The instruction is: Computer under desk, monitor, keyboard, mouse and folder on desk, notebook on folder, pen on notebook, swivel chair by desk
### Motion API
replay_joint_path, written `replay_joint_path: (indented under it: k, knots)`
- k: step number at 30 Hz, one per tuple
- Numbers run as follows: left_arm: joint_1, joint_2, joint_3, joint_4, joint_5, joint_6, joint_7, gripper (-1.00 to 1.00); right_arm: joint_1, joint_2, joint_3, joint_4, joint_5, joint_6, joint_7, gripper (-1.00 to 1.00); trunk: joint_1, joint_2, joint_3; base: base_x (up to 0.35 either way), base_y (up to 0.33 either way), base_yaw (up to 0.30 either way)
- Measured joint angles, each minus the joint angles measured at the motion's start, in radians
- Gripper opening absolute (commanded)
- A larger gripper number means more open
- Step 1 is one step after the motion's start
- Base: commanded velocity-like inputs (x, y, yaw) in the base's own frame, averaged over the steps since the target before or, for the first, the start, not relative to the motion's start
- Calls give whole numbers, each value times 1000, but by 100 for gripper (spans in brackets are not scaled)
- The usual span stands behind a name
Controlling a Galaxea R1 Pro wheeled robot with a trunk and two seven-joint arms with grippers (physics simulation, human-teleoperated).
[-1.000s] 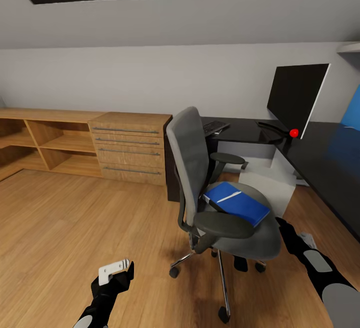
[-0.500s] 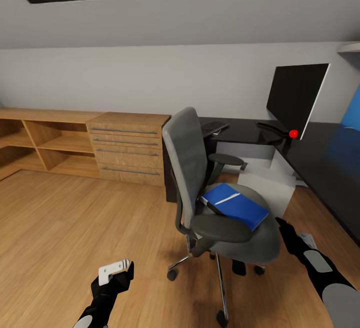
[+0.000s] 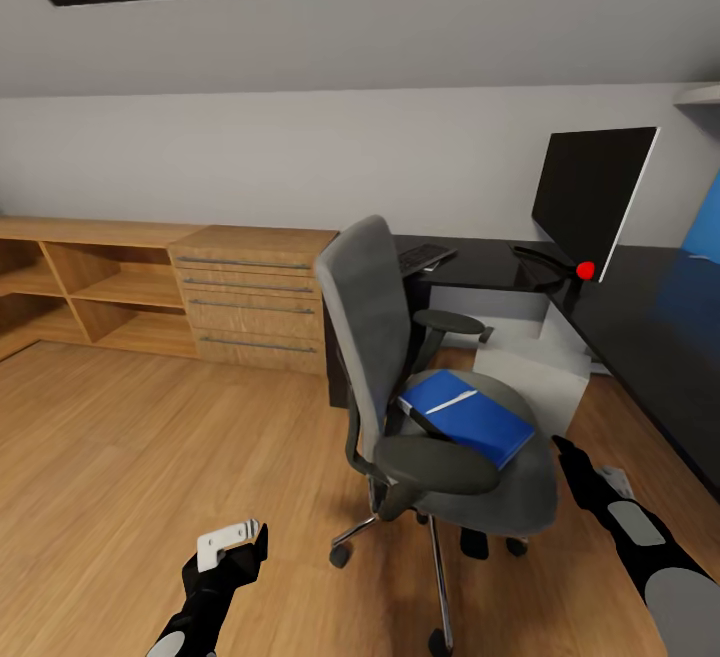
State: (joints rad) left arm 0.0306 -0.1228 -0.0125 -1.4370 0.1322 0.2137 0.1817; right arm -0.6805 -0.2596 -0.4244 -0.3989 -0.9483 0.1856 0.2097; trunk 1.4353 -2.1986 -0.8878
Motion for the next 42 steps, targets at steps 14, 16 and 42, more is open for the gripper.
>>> replay_joint_path:
  k: [14, 16, 42]
  knots:
    - [0, 0, 0, -2, 3, -1, -1, 100, 0, -1, 0, 0, 0, -1, -1, 100, 0, 0, 0, 11, -71, 0]
    - [0, 0, 0, -3, 3, -1, -1, 100, 0, -2, 0, 0, 0, -1, -1, 100, 0, 0, 0, 0, -2, 0]
    - [0, -2, 0, -5, 3, -2, 1, 100, 0, -11, 0, 13, 2, -1, 4, 100, 38, -70, -31, 0, 0, 0]
